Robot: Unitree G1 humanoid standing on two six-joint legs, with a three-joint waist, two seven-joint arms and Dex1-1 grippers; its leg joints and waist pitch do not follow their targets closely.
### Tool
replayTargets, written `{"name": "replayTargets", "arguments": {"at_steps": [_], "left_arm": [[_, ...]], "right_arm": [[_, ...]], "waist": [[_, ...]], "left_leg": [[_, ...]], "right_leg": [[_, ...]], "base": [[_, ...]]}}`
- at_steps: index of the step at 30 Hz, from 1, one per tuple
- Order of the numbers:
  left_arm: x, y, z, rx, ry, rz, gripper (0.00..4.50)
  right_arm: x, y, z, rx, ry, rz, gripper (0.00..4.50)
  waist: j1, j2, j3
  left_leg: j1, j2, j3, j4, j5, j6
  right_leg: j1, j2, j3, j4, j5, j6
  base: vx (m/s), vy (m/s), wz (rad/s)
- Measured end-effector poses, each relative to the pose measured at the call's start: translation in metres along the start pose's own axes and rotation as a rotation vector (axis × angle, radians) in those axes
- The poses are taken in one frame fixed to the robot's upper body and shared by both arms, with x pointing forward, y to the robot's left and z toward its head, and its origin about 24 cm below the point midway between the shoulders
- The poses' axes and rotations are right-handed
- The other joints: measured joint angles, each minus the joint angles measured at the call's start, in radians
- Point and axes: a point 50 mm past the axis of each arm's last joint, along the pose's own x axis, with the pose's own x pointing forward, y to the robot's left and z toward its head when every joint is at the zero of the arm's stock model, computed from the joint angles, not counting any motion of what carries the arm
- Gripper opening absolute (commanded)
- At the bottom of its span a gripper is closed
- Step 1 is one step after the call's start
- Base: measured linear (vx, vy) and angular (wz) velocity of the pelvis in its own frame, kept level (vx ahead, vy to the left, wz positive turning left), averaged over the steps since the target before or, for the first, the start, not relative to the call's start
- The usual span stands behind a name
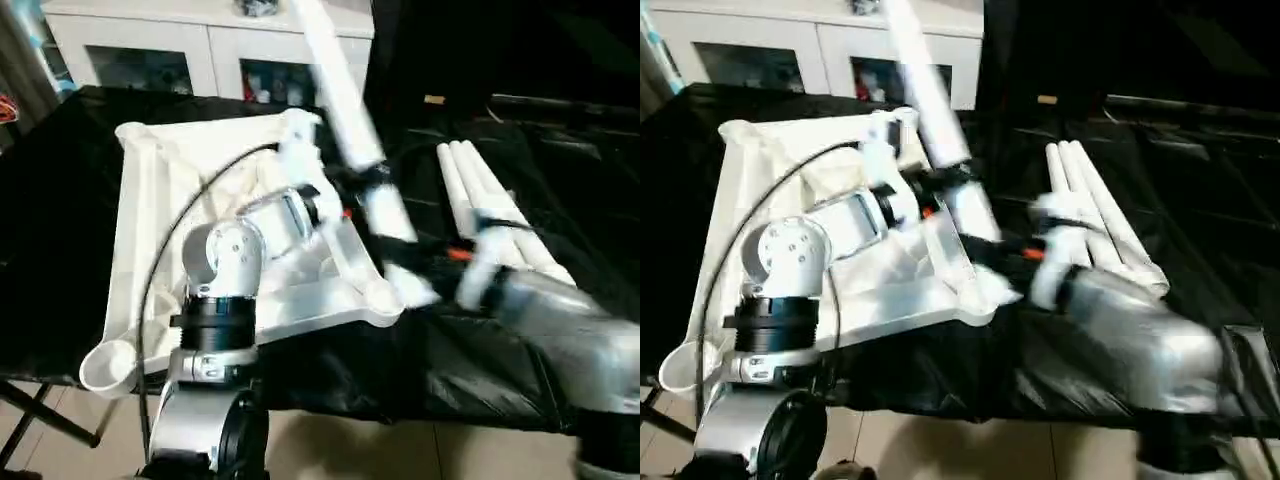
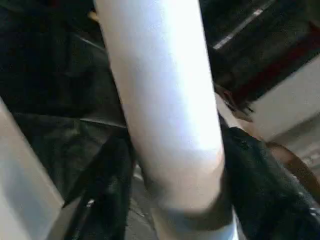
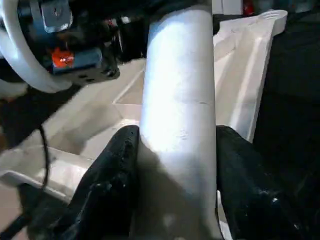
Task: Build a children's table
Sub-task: Pick table leg
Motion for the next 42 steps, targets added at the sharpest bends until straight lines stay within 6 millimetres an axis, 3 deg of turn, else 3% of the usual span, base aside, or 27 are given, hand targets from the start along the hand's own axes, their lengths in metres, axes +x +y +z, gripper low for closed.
{"name": "replayTargets", "arguments": {"at_steps": [15,16,22,28,34,42], "left_arm": [[-0.001,0.002,0.006,-0.048,-0.057,0.017,1.99],[-0.001,0.002,0.006,-0.047,-0.059,0.014,1.98],[0.002,-0.004,0.005,-0.022,-0.059,-0.030,1.92],[0.000,-0.024,0.000,0.073,0.001,-0.315,1.87],[-0.018,-0.038,-0.006,0.159,0.068,-0.656,1.87],[-0.032,-0.042,-0.003,0.204,0.094,-0.871,1.87]], "right_arm": [[0.014,0.010,0.005,-0.121,0.022,-0.077,1.89],[0.014,0.010,0.005,-0.121,0.022,-0.077,2.45],[0.014,0.011,0.010,-0.120,-0.001,-0.053,2.86],[-0.005,0.005,0.019,-0.035,-0.048,0.102,3.47],[-0.017,0.010,0.019,0.049,-0.055,0.285,3.57],[-0.031,0.017,0.013,0.055,0.049,0.443,3.57]], "waist": [[-0.003,-0.001,0.001],[-0.004,-0.001,0.001],[-0.005,-0.002,0.001],[0.003,-0.001,0.001],[-0.003,0.001,0.001],[0.000,0.001,0.002]], "left_leg": [[-0.002,-0.001,0.000,0.000,0.000,0.000],[-0.002,-0.001,0.000,0.000,0.000,0.000],[-0.002,-0.001,0.000,0.000,0.000,0.000],[-0.002,-0.001,0.000,0.000,0.000,0.000],[-0.001,0.000,0.000,0.000,0.001,0.001],[0.002,0.000,0.001,0.001,0.002,0.002]], "right_leg": [[0.000,0.000,0.001,-0.005,0.006,0.003],[0.000,0.000,0.001,-0.005,0.006,0.003],[0.000,0.000,0.001,-0.005,0.006,0.003],[0.000,0.000,0.001,-0.005,0.006,0.003],[0.000,0.000,0.001,-0.004,0.006,0.003],[0.004,0.000,0.001,-0.004,0.008,0.001]], "base": [[0.000,0.000,0.00],[0.000,0.000,0.00],[0.000,0.000,0.00],[0.000,0.000,0.00],[0.000,0.000,0.00],[0.000,0.000,0.00]]}}
